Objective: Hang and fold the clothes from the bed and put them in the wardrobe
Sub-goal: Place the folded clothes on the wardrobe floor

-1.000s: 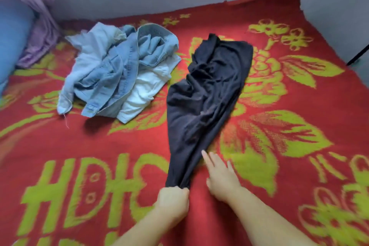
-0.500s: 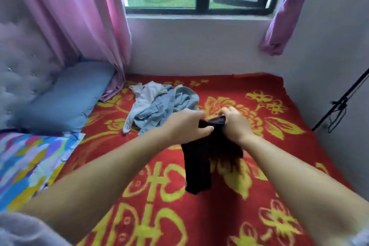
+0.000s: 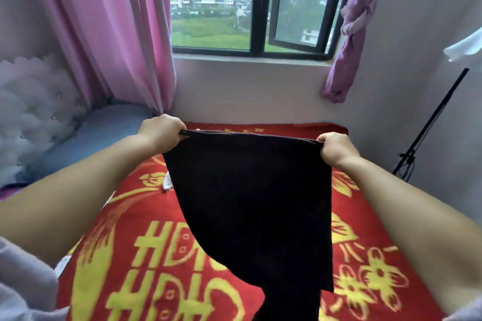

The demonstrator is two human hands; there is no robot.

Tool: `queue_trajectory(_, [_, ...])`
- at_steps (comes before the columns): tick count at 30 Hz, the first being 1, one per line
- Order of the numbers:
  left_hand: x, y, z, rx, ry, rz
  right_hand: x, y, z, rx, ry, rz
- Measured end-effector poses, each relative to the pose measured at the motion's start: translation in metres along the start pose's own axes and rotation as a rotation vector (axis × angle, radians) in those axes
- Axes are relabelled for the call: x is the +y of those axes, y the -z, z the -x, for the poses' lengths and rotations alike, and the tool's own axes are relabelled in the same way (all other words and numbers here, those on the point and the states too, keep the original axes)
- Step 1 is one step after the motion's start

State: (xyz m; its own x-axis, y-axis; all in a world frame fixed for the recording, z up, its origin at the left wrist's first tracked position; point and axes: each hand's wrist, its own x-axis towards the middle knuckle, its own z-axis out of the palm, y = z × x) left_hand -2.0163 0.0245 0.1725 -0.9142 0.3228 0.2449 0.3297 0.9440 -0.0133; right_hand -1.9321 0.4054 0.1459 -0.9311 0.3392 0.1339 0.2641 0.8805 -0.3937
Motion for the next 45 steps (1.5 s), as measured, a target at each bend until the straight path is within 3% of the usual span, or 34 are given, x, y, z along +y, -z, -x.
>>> queue_trajectory(6, [-0.062, 0.005, 0.002, -0.023, 0.162, -0.082, 0.008, 0.031, 0.014, 0.065, -0.070, 0.047])
queue_trajectory(16, [-0.098, 0.039, -0.032, 0.040, 0.339, 0.048, 0.012, 0.091, 0.011, 0.170, -0.175, 0.075])
queue_trajectory(19, [-0.101, 0.045, -0.048, 0.161, 0.387, 0.223, 0.003, 0.104, 0.005, 0.199, -0.154, -0.012])
queue_trajectory(23, [-0.119, 0.043, -0.068, 0.421, 0.599, 0.725, -0.001, 0.126, -0.003, 0.228, -0.138, -0.144])
queue_trajectory(27, [-0.132, 0.043, -0.079, 0.438, 0.720, 0.888, -0.010, 0.140, -0.004, 0.206, -0.098, -0.202])
queue_trajectory(31, [-0.098, 0.047, -0.066, 0.232, 0.625, 0.821, -0.041, 0.141, 0.000, 0.010, -0.042, -0.334])
queue_trajectory(34, [-0.026, 0.060, -0.043, -0.059, 0.212, 0.760, -0.083, 0.137, -0.001, -0.083, 0.030, -0.505])
queue_trajectory(36, [0.041, 0.070, -0.018, -0.295, -0.108, 0.787, -0.112, 0.131, 0.001, -0.211, -0.008, -0.760])
queue_trajectory(38, [0.103, 0.074, 0.003, -0.436, -0.261, 0.907, -0.139, 0.124, 0.005, -0.354, -0.052, -0.962])
queue_trajectory(40, [0.144, 0.065, 0.007, -0.403, -0.243, 1.148, -0.157, 0.115, 0.009, -0.400, -0.067, -1.139])
queue_trajectory(42, [0.164, 0.058, 0.006, -0.215, -0.111, 1.290, -0.161, 0.108, 0.011, -0.375, -0.034, -1.318])
queue_trajectory(43, [0.167, 0.054, 0.004, -0.132, -0.032, 1.308, -0.156, 0.105, 0.011, -0.361, 0.018, -1.319])
queue_trajectory(45, [0.169, 0.044, 0.000, -0.019, 0.119, 1.353, -0.136, 0.101, 0.014, -0.307, 0.112, -1.086])
